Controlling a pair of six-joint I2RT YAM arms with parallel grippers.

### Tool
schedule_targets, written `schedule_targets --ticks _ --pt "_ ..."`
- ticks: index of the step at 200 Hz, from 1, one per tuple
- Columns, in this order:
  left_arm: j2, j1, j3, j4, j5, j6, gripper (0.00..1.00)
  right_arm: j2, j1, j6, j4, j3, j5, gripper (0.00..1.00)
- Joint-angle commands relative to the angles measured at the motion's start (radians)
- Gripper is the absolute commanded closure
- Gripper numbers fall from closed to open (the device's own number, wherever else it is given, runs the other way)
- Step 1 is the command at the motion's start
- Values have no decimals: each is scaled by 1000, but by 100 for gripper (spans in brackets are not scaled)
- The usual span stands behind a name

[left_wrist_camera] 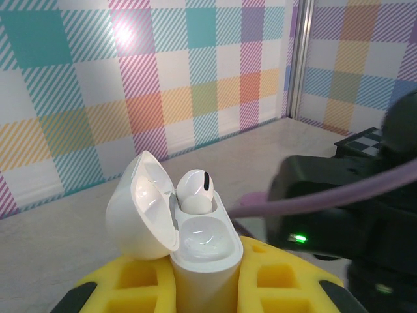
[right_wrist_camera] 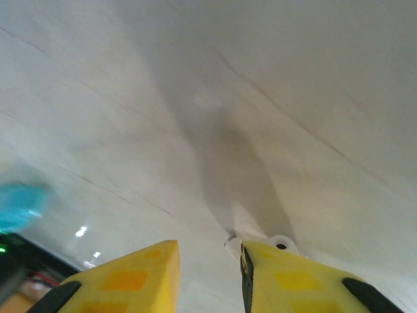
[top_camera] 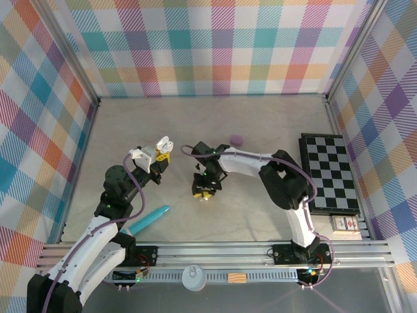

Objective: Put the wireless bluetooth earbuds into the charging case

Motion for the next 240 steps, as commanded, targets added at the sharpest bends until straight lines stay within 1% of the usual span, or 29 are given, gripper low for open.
schedule_targets --ticks 1,23,40,56,67,75,88,107,127,158,203,240 --pt "-12 10 27 12 4 9 100 -102 0 -49 -113 -96 139 69" --pt "-4 9 23 27 15 0 100 -222 -2 -52 -74 -174 180 68" --pt "-1 9 23 29 27 6 100 -319 -8 -18 -12 -219 197 60" --pt "3 7 28 19 52 30 100 -372 -23 62 -23 -245 220 58" --pt "9 3 33 3 66 49 100 -395 -46 125 -26 -281 195 56" --pt "14 -6 30 -2 66 62 100 -398 -69 168 -24 -310 144 54" --pt "21 -28 21 0 52 74 100 -386 -92 215 -21 -330 75 53" --pt "26 -61 6 4 20 86 100 -339 -92 230 -66 -285 55 51" --pt "19 -81 -8 6 1 92 100 -267 -90 211 -116 -226 39 56" --pt "6 -85 -14 -9 -7 98 100 -171 -90 207 -128 -184 -5 61" --pt "5 -85 -17 -13 -17 99 100 -100 -90 205 -128 -151 -38 59" --pt "11 -85 -15 -12 -19 102 100 -53 -90 217 -145 -137 -67 60"
